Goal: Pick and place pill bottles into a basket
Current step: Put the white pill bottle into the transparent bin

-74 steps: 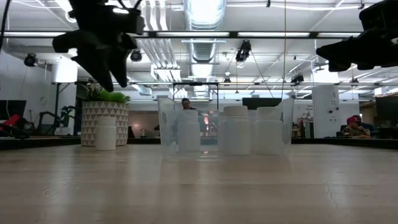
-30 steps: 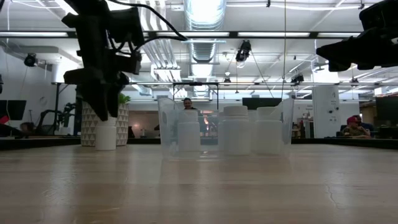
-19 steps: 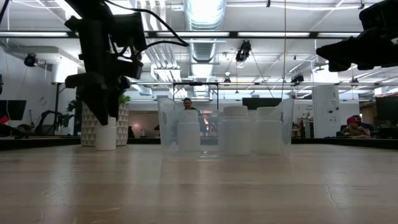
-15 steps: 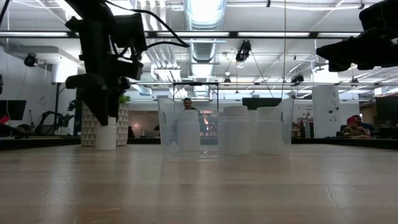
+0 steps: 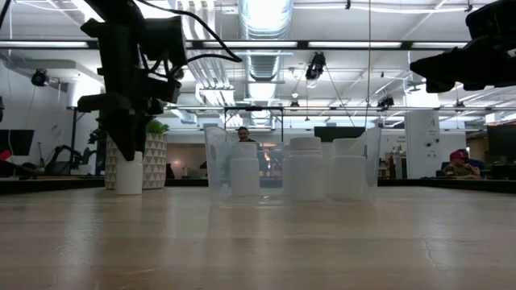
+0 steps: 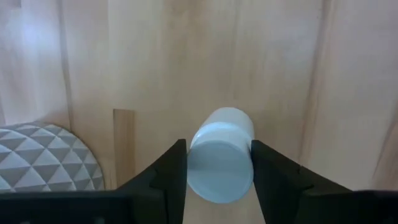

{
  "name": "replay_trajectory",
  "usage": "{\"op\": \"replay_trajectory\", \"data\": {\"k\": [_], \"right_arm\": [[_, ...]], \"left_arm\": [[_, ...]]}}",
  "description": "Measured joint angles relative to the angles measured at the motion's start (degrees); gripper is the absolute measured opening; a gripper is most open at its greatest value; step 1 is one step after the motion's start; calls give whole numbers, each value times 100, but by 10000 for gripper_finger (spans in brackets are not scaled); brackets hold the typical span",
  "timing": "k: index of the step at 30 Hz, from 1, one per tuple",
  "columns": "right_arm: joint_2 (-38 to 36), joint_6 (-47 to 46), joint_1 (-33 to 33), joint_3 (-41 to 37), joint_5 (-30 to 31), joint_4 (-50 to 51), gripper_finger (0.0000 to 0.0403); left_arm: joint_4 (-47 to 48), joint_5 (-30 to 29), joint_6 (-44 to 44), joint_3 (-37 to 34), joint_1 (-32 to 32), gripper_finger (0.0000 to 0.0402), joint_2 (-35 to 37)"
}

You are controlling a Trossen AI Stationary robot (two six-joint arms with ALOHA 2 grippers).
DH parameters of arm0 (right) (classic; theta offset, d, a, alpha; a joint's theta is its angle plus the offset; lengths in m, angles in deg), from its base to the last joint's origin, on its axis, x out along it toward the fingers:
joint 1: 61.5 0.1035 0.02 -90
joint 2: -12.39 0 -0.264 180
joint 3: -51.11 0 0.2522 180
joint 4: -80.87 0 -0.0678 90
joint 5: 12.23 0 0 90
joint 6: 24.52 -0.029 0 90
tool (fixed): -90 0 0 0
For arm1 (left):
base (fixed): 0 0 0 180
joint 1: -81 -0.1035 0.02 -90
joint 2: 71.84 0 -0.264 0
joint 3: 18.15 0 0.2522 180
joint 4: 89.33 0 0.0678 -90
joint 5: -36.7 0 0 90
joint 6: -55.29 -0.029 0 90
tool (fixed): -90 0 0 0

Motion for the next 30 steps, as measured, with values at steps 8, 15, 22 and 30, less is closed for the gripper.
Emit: {"op": "replay_trajectory", "data": {"k": [8, 15, 22, 30], "right_arm": [[0, 0, 1, 0, 0, 0, 59], [0, 0, 2, 0, 0, 0, 59], [4, 0, 2, 0, -4, 4, 59], [19, 0, 0, 0, -3, 7, 59]], "left_arm": [[12, 524, 105, 404, 354, 130, -7], [14, 532, 144, 1071, 1049, 130, -7], [122, 305, 140, 1883, 1642, 130, -276], [631, -19, -77, 2995, 2074, 130, -1286]]}}
